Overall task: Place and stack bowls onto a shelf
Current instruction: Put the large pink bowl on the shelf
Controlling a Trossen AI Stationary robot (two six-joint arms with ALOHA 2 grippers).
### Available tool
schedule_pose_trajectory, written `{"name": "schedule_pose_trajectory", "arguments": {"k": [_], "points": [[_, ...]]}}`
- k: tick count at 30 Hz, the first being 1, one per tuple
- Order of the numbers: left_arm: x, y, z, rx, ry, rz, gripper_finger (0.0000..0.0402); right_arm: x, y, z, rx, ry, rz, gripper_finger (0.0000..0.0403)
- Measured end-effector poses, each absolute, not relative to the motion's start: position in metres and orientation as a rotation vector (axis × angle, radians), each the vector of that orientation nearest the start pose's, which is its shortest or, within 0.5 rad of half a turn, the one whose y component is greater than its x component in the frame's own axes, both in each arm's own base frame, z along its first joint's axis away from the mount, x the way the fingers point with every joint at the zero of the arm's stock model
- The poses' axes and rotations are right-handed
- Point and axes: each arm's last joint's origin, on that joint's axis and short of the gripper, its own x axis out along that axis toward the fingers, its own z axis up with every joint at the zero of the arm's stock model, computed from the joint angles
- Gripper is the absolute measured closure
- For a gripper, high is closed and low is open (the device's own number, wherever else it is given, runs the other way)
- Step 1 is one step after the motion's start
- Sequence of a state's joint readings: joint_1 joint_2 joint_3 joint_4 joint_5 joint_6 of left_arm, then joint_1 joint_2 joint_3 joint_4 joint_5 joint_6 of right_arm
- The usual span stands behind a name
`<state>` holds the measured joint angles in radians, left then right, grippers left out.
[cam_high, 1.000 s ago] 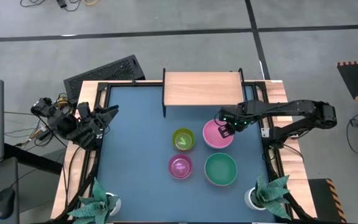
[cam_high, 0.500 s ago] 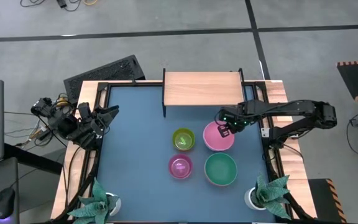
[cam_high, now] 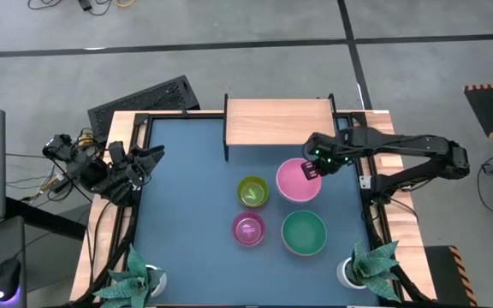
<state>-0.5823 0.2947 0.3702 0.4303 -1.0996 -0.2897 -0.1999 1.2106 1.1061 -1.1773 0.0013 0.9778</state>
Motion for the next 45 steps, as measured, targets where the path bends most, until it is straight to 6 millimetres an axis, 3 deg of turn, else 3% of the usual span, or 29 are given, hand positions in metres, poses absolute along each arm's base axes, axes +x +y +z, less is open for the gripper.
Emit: {"name": "schedule_pose_trajectory", "arguments": {"k": [3,7,10,17,23,33,38,45], "points": [[0.079,-0.021,0.298,-0.662,-0.416,0.458,0.0193,0.200,-0.042,0.300,0.938,1.105,-0.772,0.0378],[0.079,-0.021,0.298,-0.663,-0.416,0.458,0.0193,0.201,-0.046,0.289,0.892,1.229,-0.799,0.0378],[0.079,-0.021,0.298,-0.671,-0.418,0.456,0.0193,0.209,-0.049,0.289,0.884,1.176,-0.771,0.0378],[0.079,-0.021,0.298,-0.687,-0.422,0.456,0.0193,0.222,-0.060,0.328,0.928,0.997,-0.724,0.0378],[0.080,-0.021,0.296,-0.705,-0.419,0.459,0.0193,0.252,-0.099,0.361,0.823,0.923,-0.706,0.0378],[0.080,-0.022,0.295,-0.712,-0.411,0.457,0.0193,0.311,-0.189,0.386,0.700,0.852,-0.692,0.0375],[0.080,-0.022,0.295,-0.710,-0.409,0.457,0.0193,0.332,-0.219,0.378,0.701,0.872,-0.694,0.0375],[0.080,-0.022,0.295,-0.709,-0.409,0.457,0.0193,0.346,-0.237,0.356,0.714,0.981,-0.705,0.0374]]}}
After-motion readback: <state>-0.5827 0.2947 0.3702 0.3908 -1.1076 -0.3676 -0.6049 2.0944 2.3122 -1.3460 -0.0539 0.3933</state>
